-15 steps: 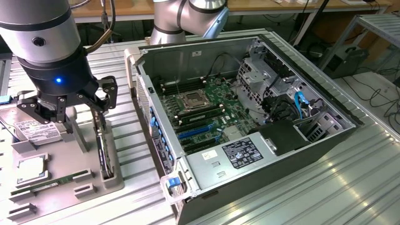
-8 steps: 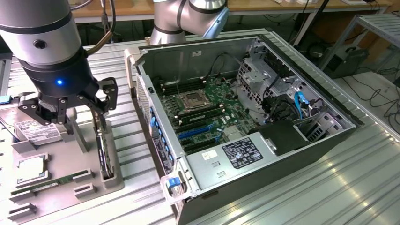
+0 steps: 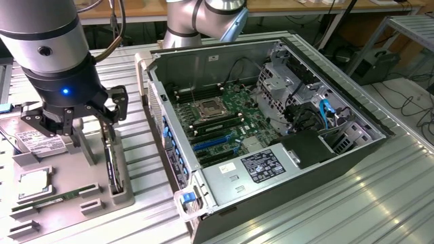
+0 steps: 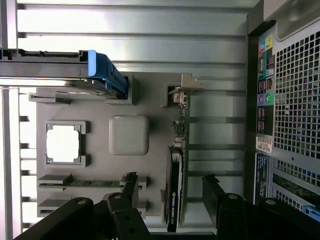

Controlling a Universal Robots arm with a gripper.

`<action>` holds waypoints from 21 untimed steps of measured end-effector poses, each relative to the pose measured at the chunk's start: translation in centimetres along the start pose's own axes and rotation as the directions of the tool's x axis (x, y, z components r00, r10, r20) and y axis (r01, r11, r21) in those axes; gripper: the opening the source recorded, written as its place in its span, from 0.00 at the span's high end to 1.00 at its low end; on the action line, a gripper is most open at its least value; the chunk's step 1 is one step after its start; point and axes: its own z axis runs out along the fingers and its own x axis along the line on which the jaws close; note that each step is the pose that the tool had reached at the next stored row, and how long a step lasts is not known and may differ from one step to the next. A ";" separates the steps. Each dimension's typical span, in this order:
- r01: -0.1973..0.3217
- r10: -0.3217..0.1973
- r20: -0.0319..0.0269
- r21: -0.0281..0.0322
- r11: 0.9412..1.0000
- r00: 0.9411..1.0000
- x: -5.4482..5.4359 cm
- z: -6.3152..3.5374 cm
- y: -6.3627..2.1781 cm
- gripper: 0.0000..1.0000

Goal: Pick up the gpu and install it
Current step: 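Pick up the gpu and move the gpu toward the slot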

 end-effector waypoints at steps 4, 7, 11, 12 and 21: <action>0.000 0.000 0.000 0.000 1.000 1.000 0.0 0.36 -0.01 0.37; 0.001 -0.001 0.000 0.000 1.000 1.000 0.0 0.58 -0.07 0.37; 0.001 -0.001 0.000 0.000 1.000 1.000 0.0 0.81 -0.31 0.37; 0.001 -0.001 0.000 0.000 1.000 1.000 0.0 0.88 -0.42 0.37; 0.001 -0.001 0.000 0.000 1.000 1.000 -0.1 2.08 -0.78 0.37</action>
